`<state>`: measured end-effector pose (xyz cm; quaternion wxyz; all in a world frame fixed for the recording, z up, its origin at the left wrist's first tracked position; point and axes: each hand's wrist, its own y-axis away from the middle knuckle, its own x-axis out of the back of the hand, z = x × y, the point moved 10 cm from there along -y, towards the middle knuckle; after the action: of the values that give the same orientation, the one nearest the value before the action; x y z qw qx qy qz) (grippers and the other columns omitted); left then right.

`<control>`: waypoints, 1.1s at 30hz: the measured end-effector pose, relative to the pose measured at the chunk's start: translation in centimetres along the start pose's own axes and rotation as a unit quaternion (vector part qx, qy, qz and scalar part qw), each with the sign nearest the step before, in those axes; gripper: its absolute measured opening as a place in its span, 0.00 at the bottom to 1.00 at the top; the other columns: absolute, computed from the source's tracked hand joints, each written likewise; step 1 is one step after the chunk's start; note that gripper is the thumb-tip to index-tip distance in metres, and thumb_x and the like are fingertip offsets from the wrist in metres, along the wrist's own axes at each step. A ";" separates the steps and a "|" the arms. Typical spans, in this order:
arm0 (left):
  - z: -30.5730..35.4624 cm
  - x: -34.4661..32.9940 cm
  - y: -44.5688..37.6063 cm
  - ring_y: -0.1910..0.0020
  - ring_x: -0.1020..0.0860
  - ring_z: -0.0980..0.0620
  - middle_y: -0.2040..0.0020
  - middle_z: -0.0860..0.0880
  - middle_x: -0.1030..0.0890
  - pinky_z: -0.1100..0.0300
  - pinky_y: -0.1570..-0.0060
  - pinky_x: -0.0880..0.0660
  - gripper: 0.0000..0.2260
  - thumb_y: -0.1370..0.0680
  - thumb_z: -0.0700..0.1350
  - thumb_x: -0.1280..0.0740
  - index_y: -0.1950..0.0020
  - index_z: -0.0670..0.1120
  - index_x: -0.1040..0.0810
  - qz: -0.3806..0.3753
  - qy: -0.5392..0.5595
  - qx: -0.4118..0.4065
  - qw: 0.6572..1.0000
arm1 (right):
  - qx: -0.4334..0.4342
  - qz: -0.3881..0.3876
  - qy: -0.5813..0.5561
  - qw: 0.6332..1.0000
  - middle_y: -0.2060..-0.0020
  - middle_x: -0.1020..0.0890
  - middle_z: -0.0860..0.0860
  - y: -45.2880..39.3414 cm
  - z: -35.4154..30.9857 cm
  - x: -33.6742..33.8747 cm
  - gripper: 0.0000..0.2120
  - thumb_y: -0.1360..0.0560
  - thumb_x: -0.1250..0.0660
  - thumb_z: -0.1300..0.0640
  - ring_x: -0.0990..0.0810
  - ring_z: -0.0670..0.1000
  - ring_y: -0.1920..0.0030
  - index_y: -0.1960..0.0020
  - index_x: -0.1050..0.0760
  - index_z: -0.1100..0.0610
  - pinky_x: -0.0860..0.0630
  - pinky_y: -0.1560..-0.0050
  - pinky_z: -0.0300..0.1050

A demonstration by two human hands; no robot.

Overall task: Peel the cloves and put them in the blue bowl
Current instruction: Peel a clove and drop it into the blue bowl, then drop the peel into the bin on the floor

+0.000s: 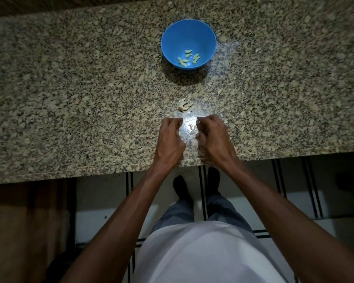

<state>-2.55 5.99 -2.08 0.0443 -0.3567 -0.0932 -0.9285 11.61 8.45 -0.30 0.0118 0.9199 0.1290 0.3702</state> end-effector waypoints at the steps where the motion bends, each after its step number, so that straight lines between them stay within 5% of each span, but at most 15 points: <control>1: -0.1 0.3 0.0 0.36 0.26 0.53 0.35 0.46 0.28 0.78 0.40 0.32 0.25 0.24 0.24 0.40 0.28 0.40 0.26 0.006 0.000 0.000 1.000 | -0.011 0.016 0.015 1.000 0.44 0.26 0.53 -0.3 0.7 1.1 0.17 0.19 0.33 0.68 0.26 0.45 0.50 0.31 0.24 0.64 0.24 0.50 0.26; 3: -0.7 0.9 -0.2 0.35 0.27 0.49 0.36 0.45 0.27 0.66 0.36 0.27 0.26 0.25 0.25 0.40 0.29 0.40 0.25 0.020 -0.011 0.001 1.000 | -0.047 0.046 0.047 0.997 0.42 0.25 0.56 -0.7 2.9 3.6 0.18 0.19 0.33 0.68 0.27 0.49 0.44 0.30 0.24 0.64 0.28 0.44 0.28; 7: -1.6 0.6 0.1 0.35 0.28 0.46 0.35 0.46 0.28 0.52 0.37 0.23 0.27 0.27 0.25 0.39 0.30 0.41 0.25 0.025 -0.050 0.026 0.998 | -0.067 0.052 0.126 0.988 0.41 0.27 0.59 -0.8 5.3 4.3 0.15 0.22 0.38 0.74 0.29 0.56 0.40 0.39 0.22 0.65 0.20 0.42 0.53; 11: -0.8 -0.4 0.6 0.33 0.27 0.47 0.35 0.44 0.29 0.55 0.33 0.25 0.27 0.26 0.25 0.40 0.29 0.41 0.26 0.007 -0.027 0.032 0.999 | 0.020 -0.031 0.114 0.993 0.45 0.28 0.58 -0.8 1.2 -0.7 0.11 0.22 0.38 0.75 0.27 0.54 0.48 0.44 0.23 0.65 0.19 0.53 0.50; 15: 0.5 -0.1 1.3 0.36 0.27 0.51 0.35 0.44 0.28 0.72 0.37 0.32 0.25 0.24 0.27 0.38 0.28 0.40 0.27 0.017 0.004 0.036 0.999 | 0.068 -0.081 0.107 0.989 0.50 0.26 0.58 -1.4 -0.2 -1.6 0.08 0.23 0.36 0.73 0.25 0.57 0.52 0.48 0.22 0.64 0.22 0.56 0.54; 18: -0.5 0.1 1.5 0.34 0.30 0.49 0.34 0.46 0.30 0.61 0.37 0.28 0.27 0.24 0.33 0.31 0.26 0.43 0.29 0.009 -0.041 0.054 0.998 | 0.096 -0.121 0.132 0.979 0.47 0.24 0.59 -2.7 0.1 -0.5 0.06 0.23 0.29 0.67 0.24 0.57 0.48 0.46 0.20 0.63 0.20 0.52 0.55; 21: -0.4 -0.6 2.0 0.38 0.27 0.47 0.37 0.46 0.29 0.51 0.40 0.22 0.25 0.24 0.33 0.31 0.26 0.42 0.28 -0.005 -0.069 0.056 0.996 | 0.127 -0.198 0.151 0.960 0.42 0.25 0.59 -3.1 -0.1 -1.6 0.14 0.24 0.24 0.63 0.24 0.58 0.44 0.39 0.19 0.62 0.20 0.47 0.53; 24: 0.5 -1.1 2.1 0.44 0.26 0.50 0.39 0.44 0.28 0.55 0.44 0.23 0.22 0.22 0.34 0.33 0.27 0.39 0.27 0.026 -0.086 0.056 0.994 | 0.168 -0.189 0.152 0.956 0.48 0.25 0.55 -2.5 -0.9 -2.7 0.06 0.20 0.30 0.63 0.24 0.56 0.51 0.44 0.18 0.62 0.21 0.54 0.50; 28: 1.3 -1.0 2.0 0.50 0.25 0.53 0.41 0.44 0.25 0.62 0.48 0.23 0.17 0.19 0.38 0.32 0.30 0.40 0.23 0.069 -0.080 0.071 0.992 | 0.164 -0.184 0.104 0.963 0.53 0.28 0.52 -2.1 -0.6 -3.3 0.07 0.18 0.36 0.63 0.27 0.52 0.56 0.50 0.20 0.62 0.34 0.62 0.30; 31: 1.9 -1.3 1.7 0.54 0.24 0.54 0.45 0.44 0.22 0.66 0.53 0.24 0.11 0.18 0.39 0.32 0.36 0.41 0.17 0.077 -0.088 0.062 0.991 | 0.170 -0.186 0.113 0.961 0.49 0.24 0.59 -1.9 -0.5 -3.7 0.09 0.21 0.37 0.69 0.26 0.57 0.50 0.46 0.19 0.65 0.31 0.52 0.42; 33: 1.9 -1.4 1.6 0.56 0.22 0.53 0.46 0.45 0.21 0.65 0.56 0.22 0.09 0.18 0.39 0.31 0.40 0.42 0.15 0.083 -0.088 0.065 0.991 | 0.169 -0.165 0.129 0.963 0.54 0.25 0.57 -1.7 -0.4 -3.4 0.06 0.21 0.35 0.67 0.27 0.55 0.55 0.52 0.19 0.63 0.33 0.59 0.41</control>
<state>-0.01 4.80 -1.40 0.1354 -0.4398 -0.1270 -0.8787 8.66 9.23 -2.52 -0.0994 0.8188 0.3400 0.4517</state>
